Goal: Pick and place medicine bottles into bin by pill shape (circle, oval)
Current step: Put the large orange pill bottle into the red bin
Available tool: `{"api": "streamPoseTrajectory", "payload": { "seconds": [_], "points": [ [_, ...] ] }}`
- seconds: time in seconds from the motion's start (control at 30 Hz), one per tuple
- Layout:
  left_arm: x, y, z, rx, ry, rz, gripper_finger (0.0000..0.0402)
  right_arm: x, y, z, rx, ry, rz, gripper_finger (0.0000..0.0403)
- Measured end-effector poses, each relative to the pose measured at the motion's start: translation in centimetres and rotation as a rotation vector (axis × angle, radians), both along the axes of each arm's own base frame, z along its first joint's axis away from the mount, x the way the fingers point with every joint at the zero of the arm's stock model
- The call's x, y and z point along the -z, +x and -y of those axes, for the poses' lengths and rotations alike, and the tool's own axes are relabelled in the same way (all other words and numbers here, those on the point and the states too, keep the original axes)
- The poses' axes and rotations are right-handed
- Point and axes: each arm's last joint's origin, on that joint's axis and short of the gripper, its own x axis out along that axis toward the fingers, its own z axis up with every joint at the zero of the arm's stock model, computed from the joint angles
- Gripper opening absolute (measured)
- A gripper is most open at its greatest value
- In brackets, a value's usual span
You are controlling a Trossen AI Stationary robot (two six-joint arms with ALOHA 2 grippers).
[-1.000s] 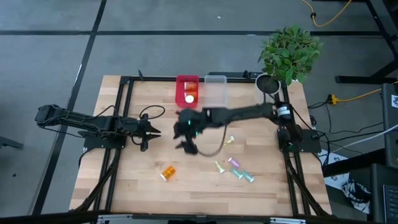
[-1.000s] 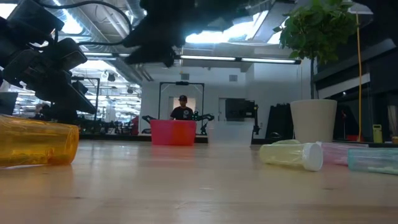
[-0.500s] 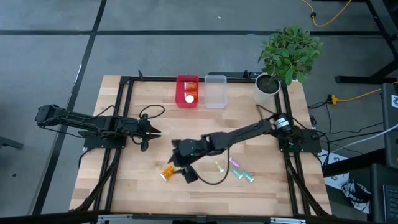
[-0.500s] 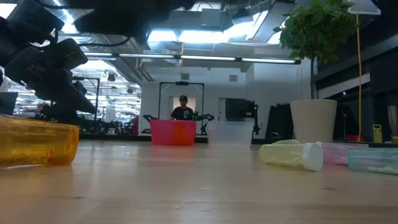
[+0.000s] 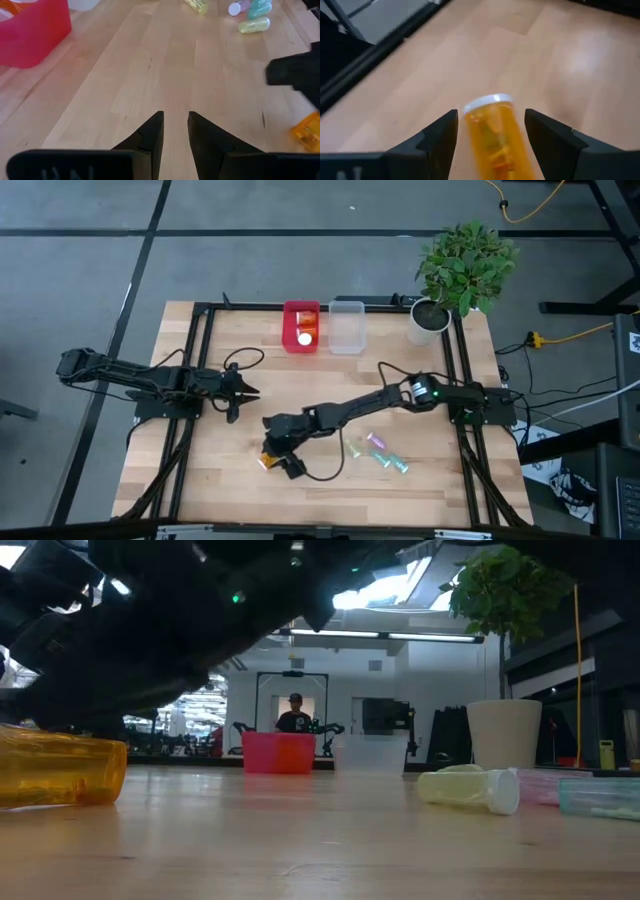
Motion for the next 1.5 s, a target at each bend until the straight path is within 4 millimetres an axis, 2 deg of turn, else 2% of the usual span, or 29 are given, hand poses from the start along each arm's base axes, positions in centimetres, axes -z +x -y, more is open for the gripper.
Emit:
{"api": "streamPoseTrajectory", "payload": {
  "seconds": [0.23,0.53,0.77,1.07,1.23,1.4,1.5],
  "points": [
    [0.0,0.0,0.0,0.000,0.000,0.000,0.0082,2.3,0.4,0.0,0.023,-0.091,-0.116,0.0232],
    [0.0,0.0,0.0,0.001,0.000,0.000,0.0082,2.5,0.5,0.4,0.106,-0.183,-0.093,0.0232],
    [0.0,0.0,0.0,0.001,0.000,0.000,0.0082,2.4,0.6,0.7,0.148,-0.143,-0.111,0.0231],
    [0.0,0.0,0.0,0.001,0.000,0.000,0.0082,2.2,0.8,2.3,0.248,-0.059,-0.157,0.0163],
    [0.0,0.0,0.0,0.001,0.000,-0.001,0.0082,0.4,0.0,3.8,0.373,-0.133,-0.224,0.0163],
    [0.0,0.0,0.0,0.001,0.000,-0.001,0.0082,-3.7,-1.7,6.4,0.594,-0.376,-0.237,0.0166],
    [0.0,0.0,0.0,0.001,0.000,-0.001,0.0082,-6.5,-2.7,8.8,0.673,-0.507,-0.229,0.0166]
  ]
}}
